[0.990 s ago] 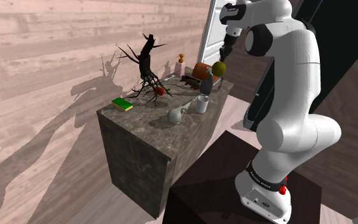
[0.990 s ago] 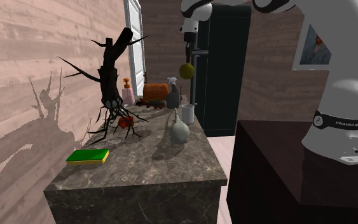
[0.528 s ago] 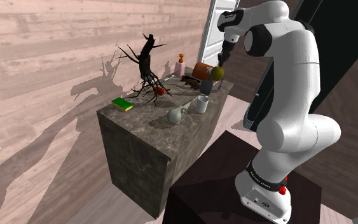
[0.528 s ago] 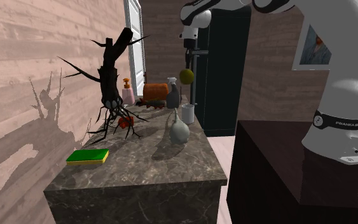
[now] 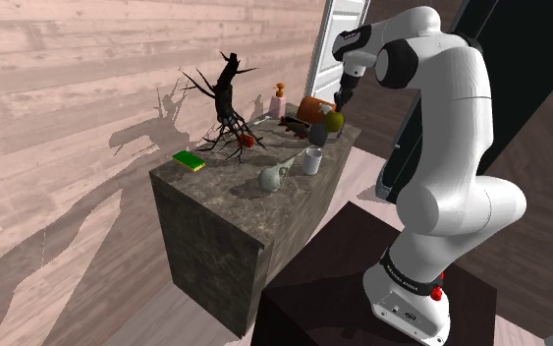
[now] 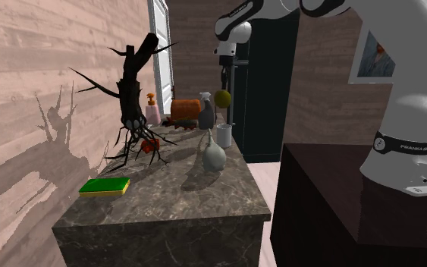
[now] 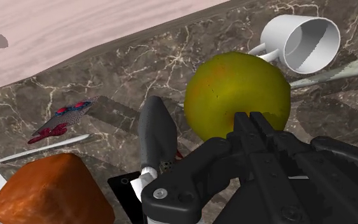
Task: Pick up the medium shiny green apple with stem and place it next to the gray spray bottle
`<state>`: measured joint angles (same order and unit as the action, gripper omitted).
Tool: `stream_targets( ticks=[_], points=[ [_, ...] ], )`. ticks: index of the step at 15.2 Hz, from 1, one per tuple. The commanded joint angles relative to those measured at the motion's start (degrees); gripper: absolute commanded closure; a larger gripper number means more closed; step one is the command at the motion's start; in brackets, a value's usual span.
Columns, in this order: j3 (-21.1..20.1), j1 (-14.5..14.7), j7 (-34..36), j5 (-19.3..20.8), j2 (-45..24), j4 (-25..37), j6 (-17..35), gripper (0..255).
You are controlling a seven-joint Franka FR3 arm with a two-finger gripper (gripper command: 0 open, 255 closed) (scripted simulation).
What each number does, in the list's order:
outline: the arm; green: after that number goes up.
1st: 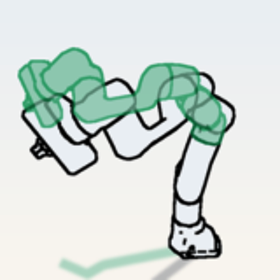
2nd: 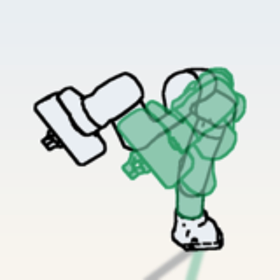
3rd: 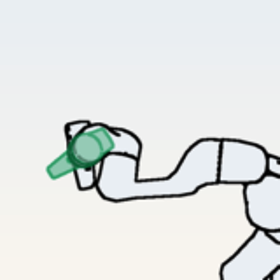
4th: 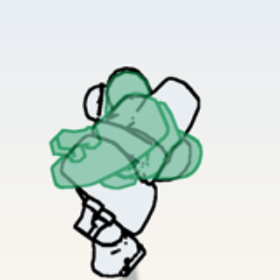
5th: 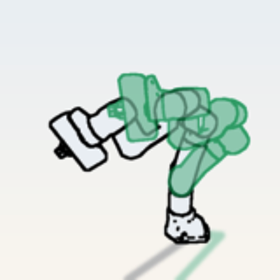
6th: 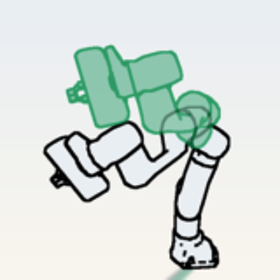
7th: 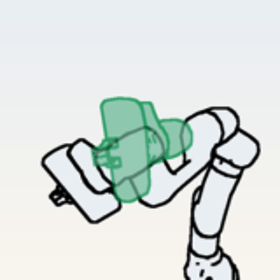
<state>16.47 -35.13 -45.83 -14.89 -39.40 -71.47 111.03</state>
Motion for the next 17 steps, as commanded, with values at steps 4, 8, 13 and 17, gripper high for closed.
stream_targets(
  ticks=[4,8,13,17],
  points=[
    [-0.27,0.13,-0.42,-0.42,-1.09,-2.14,3.21,255],
    [-0.51,0.12,-0.79,-0.80,-2.17,-3.46,5.57,255],
    [-0.86,0.04,-1.24,-1.31,-3.76,-4.71,8.35,255],
    [-1.18,-0.07,-1.60,-1.74,-5.21,-5.39,10.46,255]
  ],
)
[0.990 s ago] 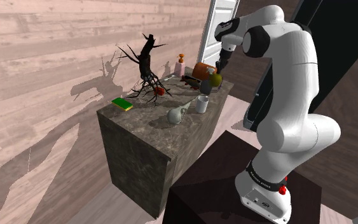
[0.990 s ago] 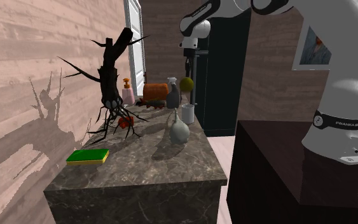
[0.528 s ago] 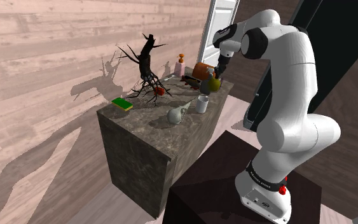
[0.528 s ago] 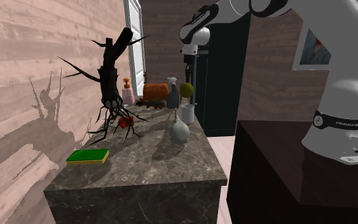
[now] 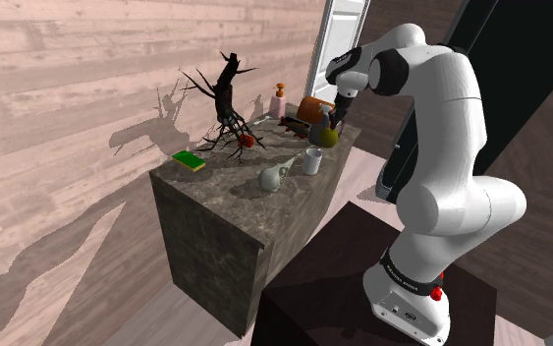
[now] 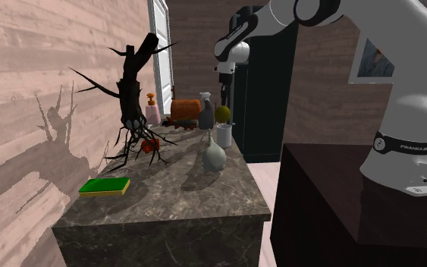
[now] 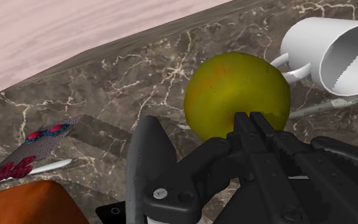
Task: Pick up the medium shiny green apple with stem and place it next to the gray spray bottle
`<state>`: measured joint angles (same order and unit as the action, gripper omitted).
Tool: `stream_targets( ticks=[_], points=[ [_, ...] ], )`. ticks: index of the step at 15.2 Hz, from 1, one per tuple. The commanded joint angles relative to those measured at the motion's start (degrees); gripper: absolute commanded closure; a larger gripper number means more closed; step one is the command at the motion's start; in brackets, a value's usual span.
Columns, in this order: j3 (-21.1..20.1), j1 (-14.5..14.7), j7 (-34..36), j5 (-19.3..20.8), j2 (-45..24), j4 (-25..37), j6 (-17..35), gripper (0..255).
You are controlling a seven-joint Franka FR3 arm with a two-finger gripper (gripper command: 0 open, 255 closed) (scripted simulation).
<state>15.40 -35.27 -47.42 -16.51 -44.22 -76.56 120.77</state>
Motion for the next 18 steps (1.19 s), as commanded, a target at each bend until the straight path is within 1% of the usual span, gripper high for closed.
stream_targets(
  ticks=[1,12,18],
  points=[
    [-0.19,0.04,-0.10,-0.23,-0.77,-0.43,1.23,255],
    [-1.20,-0.50,-1.00,-1.42,-5.62,-0.80,6.40,255],
    [-1.27,-0.54,-1.05,-1.49,-5.93,-0.76,6.67,255]
  ],
)
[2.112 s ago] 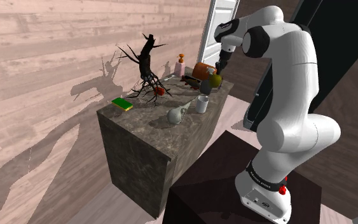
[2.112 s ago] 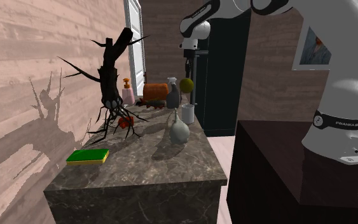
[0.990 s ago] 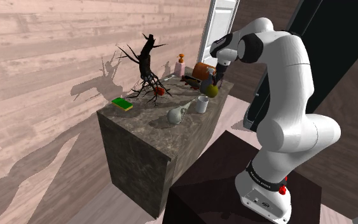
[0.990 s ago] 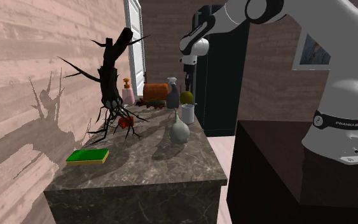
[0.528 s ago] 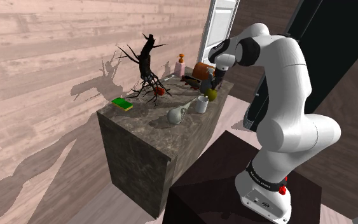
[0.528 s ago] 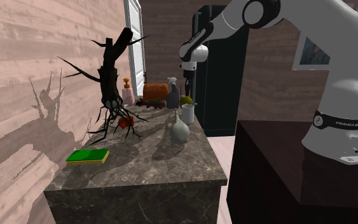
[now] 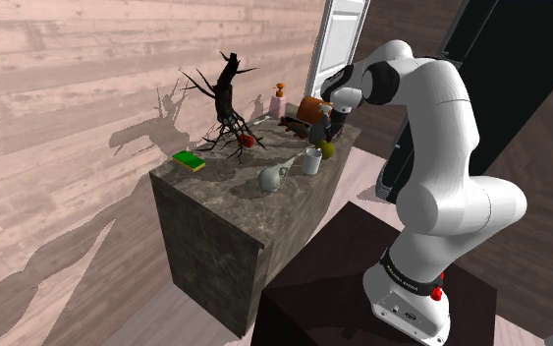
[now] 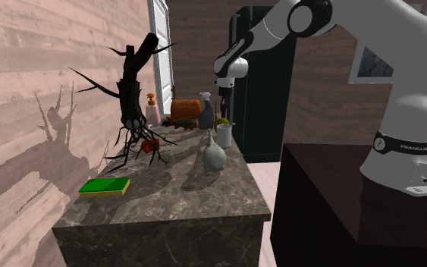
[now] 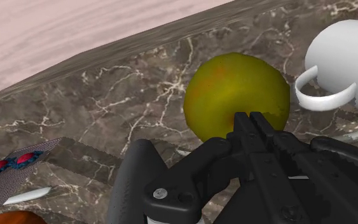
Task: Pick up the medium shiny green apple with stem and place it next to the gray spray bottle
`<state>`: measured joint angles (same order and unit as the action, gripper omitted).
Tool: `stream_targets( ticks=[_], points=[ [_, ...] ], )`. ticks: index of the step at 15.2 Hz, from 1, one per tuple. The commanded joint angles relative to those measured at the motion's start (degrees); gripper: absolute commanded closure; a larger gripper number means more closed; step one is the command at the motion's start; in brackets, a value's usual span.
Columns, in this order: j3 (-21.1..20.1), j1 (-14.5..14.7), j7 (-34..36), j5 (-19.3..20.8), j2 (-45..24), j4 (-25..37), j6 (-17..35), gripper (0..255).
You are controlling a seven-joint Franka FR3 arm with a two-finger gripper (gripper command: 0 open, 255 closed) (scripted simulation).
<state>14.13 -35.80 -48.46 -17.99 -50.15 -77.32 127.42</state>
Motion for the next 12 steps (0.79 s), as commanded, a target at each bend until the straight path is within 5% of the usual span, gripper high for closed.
stream_targets(
  ticks=[1,2,3,12],
  points=[
    [0.00,-0.01,-0.01,0.00,0.00,0.00,0.02,255],
    [0.00,-0.01,-0.01,0.00,0.00,0.00,0.02,255],
    [0.00,-0.01,-0.01,0.00,0.00,-0.01,0.02,0],
    [0.95,0.37,0.44,0.99,4.65,-0.57,-4.06,0]
  ],
)
